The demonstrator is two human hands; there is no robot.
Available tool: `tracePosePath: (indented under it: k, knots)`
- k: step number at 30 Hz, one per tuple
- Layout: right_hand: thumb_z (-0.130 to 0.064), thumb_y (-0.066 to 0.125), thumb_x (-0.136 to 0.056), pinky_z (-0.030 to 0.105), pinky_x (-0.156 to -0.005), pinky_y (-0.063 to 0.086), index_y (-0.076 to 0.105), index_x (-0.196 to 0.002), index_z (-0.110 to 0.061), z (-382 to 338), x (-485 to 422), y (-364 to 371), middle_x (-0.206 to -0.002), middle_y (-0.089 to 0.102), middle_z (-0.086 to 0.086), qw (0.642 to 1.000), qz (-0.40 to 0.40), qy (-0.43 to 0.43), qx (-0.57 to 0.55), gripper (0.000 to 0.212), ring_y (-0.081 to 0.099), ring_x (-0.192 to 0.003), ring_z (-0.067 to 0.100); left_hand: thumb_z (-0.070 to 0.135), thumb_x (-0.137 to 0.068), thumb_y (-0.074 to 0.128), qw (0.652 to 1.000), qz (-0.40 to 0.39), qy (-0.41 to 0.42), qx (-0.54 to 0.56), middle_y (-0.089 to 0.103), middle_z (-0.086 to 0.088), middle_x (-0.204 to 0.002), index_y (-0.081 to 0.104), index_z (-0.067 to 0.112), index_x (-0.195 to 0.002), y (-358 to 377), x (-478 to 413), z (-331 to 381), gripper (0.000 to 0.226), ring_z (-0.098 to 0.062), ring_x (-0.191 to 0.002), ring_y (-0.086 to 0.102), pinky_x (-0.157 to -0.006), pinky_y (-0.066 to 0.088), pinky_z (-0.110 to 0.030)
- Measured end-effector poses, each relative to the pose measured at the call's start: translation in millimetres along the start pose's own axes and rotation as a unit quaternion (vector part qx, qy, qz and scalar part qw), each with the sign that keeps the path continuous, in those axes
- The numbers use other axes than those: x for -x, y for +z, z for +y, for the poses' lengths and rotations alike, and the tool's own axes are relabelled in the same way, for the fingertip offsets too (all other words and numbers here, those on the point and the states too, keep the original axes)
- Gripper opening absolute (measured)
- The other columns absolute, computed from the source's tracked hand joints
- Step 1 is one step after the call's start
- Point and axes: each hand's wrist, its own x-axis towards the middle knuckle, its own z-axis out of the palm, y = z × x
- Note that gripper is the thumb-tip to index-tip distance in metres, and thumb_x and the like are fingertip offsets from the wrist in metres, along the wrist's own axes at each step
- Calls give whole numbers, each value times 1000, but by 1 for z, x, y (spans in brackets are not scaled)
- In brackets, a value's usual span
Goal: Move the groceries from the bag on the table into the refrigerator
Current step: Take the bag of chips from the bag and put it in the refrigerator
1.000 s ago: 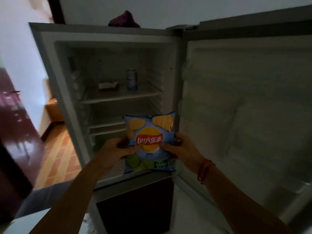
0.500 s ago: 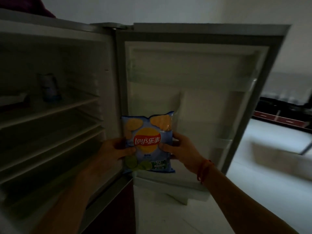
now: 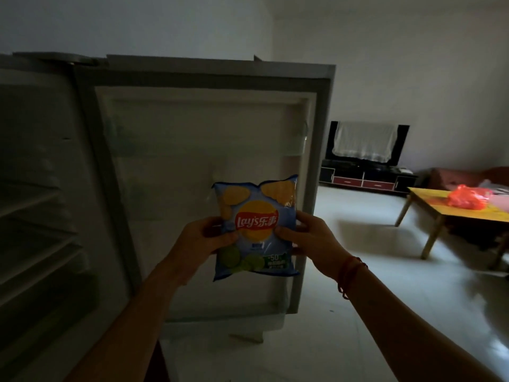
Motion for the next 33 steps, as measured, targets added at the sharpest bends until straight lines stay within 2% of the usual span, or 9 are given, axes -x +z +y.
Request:
tracePosePath:
  k: [5, 11, 15, 17, 22, 24, 26, 29, 33]
  knots:
    - [-15, 68, -88, 41, -81, 60, 60, -121, -18, 2, -7, -15, -105, 75, 1, 1000, 1, -10, -3, 34, 72, -97, 20, 25, -74, 73, 1000, 5, 12, -7, 72, 3, -113, 68, 21, -113, 13, -11, 4, 40, -13, -102, 69, -80, 56, -26]
    - [-24, 70, -88, 35, -75, 61, 60, -120, -20, -4, -24, -21, -98, 76, -4, 999, 32, -24, -3, 34, 74, -90, 15, 22, -83, 72, 999, 43, 17, -22, 71, 3, -113, 67, 18, -118, 22, -25, 16, 35, -13, -103, 68, -86, 57, -32]
    - [-31, 71, -86, 38, -77, 61, 61, -120, -19, -13, -39, -22, -104, 74, 0, 999, 43, -28, 3, 37, 73, -91, 18, 22, -87, 70, 996, 64, 45, -50, 72, 15, -100, 70, 28, -102, 25, -35, 29, 17, 2, -90, 68, -73, 56, -17]
    - [-30, 70, -87, 39, -80, 61, 61, -118, -19, -17, -46, -22, -107, 73, 3, 998, 44, -33, 7, 35, 72, -94, 20, 22, -88, 69, 994, 70, 51, -70, 71, 16, -96, 69, 31, -96, 27, -40, 34, 12, 3, -86, 68, -72, 55, -16]
    - [-26, 68, -90, 44, -86, 59, 61, -116, -21, -23, -65, -22, -114, 71, 6, 998, 41, -38, 11, 27, 70, -102, 23, 17, -92, 64, 989, 92, 59, -97, 65, 14, -92, 66, 17, -102, 31, -56, 42, 10, 3, -83, 61, -65, 52, -10]
    - [-21, 67, -91, 44, -89, 58, 62, -110, -21, -25, -73, -21, -115, 70, 8, 998, 44, -42, 17, 20, 69, -103, 24, 15, -93, 63, 988, 93, 58, -112, 65, 11, -93, 65, 15, -104, 32, -64, 44, 11, 0, -84, 61, -69, 51, -13]
    - [-17, 65, -92, 39, -87, 58, 62, -106, -20, -28, -79, -20, -113, 70, 9, 998, 43, -47, 18, 14, 68, -100, 22, 13, -93, 63, 984, 99, 59, -133, 67, 0, -97, 65, 9, -105, 31, -72, 44, 12, -8, -88, 63, -78, 53, -24]
    - [-13, 62, -94, 29, -83, 57, 61, -117, -13, -31, -86, -20, -114, 69, 9, 996, 39, -64, 52, 23, 67, -101, 21, 11, -92, 64, 981, 112, 53, -148, 66, -22, -109, 62, -7, -109, 31, -84, 41, 24, -29, -99, 65, -91, 54, -43]
    - [-6, 61, -93, 26, -83, 56, 60, -117, -13, -27, -95, -19, -113, 69, 9, 995, 35, -77, 44, 25, 67, -103, 21, 4, -91, 64, 978, 130, 61, -150, 65, -22, -110, 61, -7, -110, 32, -96, 34, 22, -29, -101, 63, -88, 53, -37]
